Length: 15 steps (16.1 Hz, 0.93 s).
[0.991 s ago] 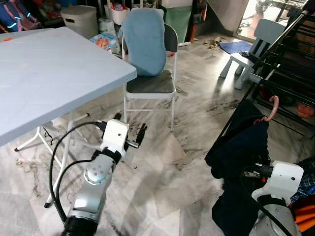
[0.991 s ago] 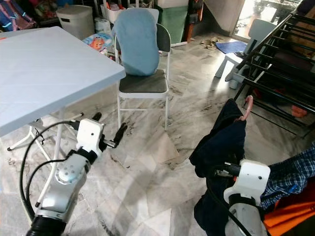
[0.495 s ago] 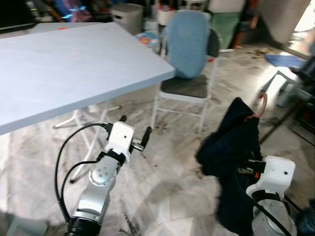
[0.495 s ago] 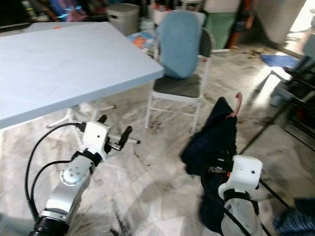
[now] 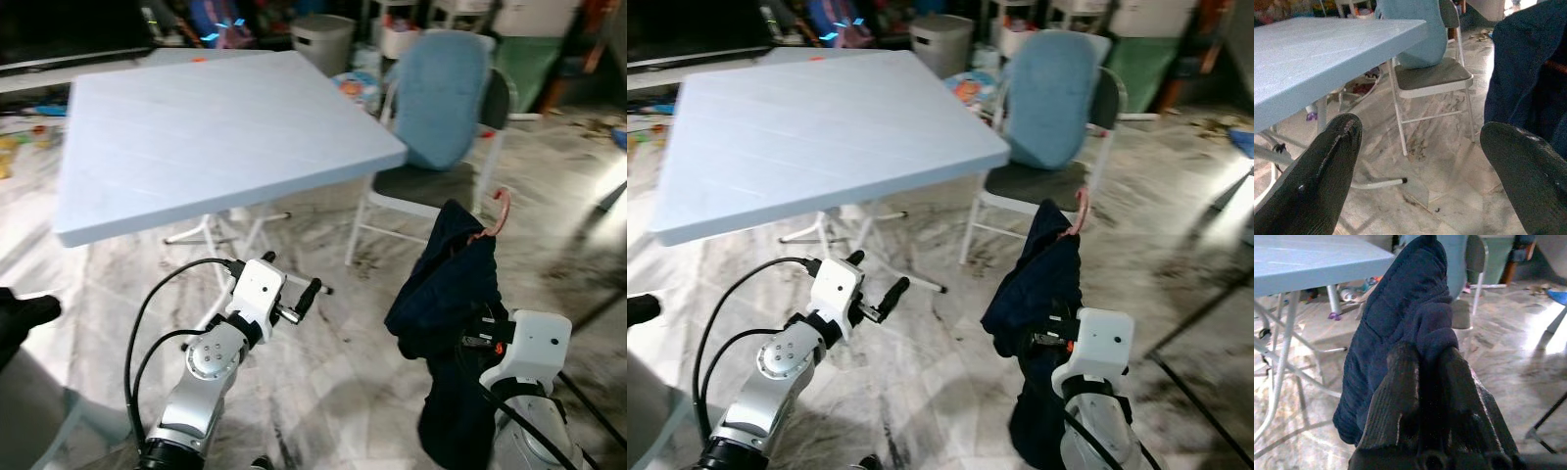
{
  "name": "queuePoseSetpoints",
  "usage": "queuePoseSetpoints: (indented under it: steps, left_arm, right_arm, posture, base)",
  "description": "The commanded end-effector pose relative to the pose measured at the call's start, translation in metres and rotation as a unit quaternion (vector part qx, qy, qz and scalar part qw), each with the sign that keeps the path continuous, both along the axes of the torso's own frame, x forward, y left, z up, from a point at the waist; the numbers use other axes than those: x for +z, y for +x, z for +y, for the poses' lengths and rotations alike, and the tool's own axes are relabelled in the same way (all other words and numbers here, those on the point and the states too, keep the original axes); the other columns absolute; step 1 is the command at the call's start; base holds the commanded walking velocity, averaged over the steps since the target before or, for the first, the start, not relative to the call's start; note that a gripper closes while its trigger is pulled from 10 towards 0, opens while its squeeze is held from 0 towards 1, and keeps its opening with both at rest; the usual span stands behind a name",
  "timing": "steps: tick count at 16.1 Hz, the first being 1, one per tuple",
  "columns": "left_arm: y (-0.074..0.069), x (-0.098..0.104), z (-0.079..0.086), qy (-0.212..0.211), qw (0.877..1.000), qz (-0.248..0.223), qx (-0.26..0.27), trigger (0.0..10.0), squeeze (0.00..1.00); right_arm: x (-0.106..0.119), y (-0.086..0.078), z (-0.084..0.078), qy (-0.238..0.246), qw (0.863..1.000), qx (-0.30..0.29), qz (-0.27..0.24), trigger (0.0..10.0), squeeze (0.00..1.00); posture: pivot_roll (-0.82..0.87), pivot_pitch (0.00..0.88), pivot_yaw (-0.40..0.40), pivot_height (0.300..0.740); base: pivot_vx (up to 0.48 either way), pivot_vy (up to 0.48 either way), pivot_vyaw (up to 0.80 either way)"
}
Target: Hang hanger
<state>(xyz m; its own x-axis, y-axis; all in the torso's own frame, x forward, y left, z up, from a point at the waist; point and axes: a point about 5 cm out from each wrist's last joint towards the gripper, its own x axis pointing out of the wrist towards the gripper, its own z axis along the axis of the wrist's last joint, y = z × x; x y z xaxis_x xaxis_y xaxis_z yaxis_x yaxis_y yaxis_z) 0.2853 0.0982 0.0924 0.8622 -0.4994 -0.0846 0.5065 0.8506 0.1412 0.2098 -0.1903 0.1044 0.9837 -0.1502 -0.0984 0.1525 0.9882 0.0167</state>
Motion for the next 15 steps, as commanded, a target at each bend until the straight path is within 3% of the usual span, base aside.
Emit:
queuePoseSetpoints:
  steps: [1,4,8,11,13,15]
  left_arm:
    - [0.004,-0.002,0.005,0.001,1.0,0.012,0.009,10.0,0.0]
    - [0.008,-0.011,0.013,-0.015,0.997,0.063,0.029,10.0,0.0]
    - [0.014,-0.015,0.013,0.001,0.997,0.073,-0.004,10.0,0.0]
    - [0.022,-0.014,0.01,-0.024,0.993,0.115,-0.005,10.0,0.0]
    - [0.021,-0.009,0.006,-0.013,0.995,0.097,-0.035,10.0,0.0]
    - [0.019,-0.004,0.006,-0.035,0.996,0.08,-0.006,10.0,0.0]
  right_arm:
    - [0.017,0.004,0.001,-0.002,0.999,0.004,-0.038,10.0,0.0]
    - [0.017,0.003,0.001,0.004,0.999,0.003,-0.037,10.0,0.0]
    - [0.016,0.007,0.003,0.006,0.999,0.006,-0.04,10.0,0.0]
    - [0.019,0.012,0.0,0.002,0.999,0.003,-0.05,10.0,0.0]
    - [0.021,0.011,-0.001,0.013,0.998,-0.003,-0.06,10.0,0.0]
    - [0.023,0.007,-0.003,0.007,0.998,-0.006,-0.064,10.0,0.0]
  posture:
    - [0.04,0.0,-0.048,0.74]
    - [0.05,0.0,-0.047,0.74]
    - [0.05,0.0,-0.043,0.74]
    - [0.06,0.0,-0.046,0.74]
    - [0.07,0.0,-0.055,0.74]
    - [0.08,0.0,-0.059,0.74]
  base:
    - [0.0,0.0,0.8]
    - [0.0,0.0,0.8]
    - [0.0,0.0,0.8]
    - [0.0,0.0,0.71]
    - [0.0,0.0,0.0]
    - [0.0,0.0,0.0]
